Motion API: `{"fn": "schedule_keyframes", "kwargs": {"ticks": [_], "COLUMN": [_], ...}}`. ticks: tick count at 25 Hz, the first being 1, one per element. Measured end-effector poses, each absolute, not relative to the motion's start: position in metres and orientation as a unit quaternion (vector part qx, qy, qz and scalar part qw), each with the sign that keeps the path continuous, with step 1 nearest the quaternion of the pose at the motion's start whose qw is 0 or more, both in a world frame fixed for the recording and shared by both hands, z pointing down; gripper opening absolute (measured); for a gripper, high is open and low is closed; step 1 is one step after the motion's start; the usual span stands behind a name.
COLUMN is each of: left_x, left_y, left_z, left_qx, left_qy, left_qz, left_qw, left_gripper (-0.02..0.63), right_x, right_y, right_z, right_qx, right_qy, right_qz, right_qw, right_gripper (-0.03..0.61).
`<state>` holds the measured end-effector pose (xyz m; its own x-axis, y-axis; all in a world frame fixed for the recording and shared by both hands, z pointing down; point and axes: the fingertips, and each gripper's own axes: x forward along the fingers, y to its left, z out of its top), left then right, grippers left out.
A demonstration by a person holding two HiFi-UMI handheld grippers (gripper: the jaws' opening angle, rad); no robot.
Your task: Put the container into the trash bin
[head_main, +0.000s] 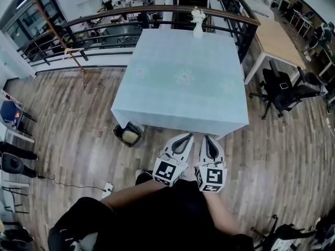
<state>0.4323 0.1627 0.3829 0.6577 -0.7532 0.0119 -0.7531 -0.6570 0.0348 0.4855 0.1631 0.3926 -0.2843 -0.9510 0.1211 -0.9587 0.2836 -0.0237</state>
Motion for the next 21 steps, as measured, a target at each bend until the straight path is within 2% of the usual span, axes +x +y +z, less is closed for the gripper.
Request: {"fn": "schedule_keyframes", "kwargs": {"ticks": [12,21], "left_x": [0.416,0.375], "left_y": [0.171,0.167], "left_z": [0.379,0.377], "left_qx": [0.915,0.918], "left_qy": [-0.404,-0.394], "left_qz": [-0.007,-0.028], "left_qw": [0.002,0.03], "left_gripper": [0.014,0.014], "right_x": [0.464,0.431], "right_y": [0.169,0.17], "right_z": [0.385,0.386], "right_qx": [0.595,0.61], "right_qy": [-0.802,-0.79], "right_qz": [0.025,0.036], "right_qw": [0.048,0.055], "right_gripper": [0.032,0.032]}}
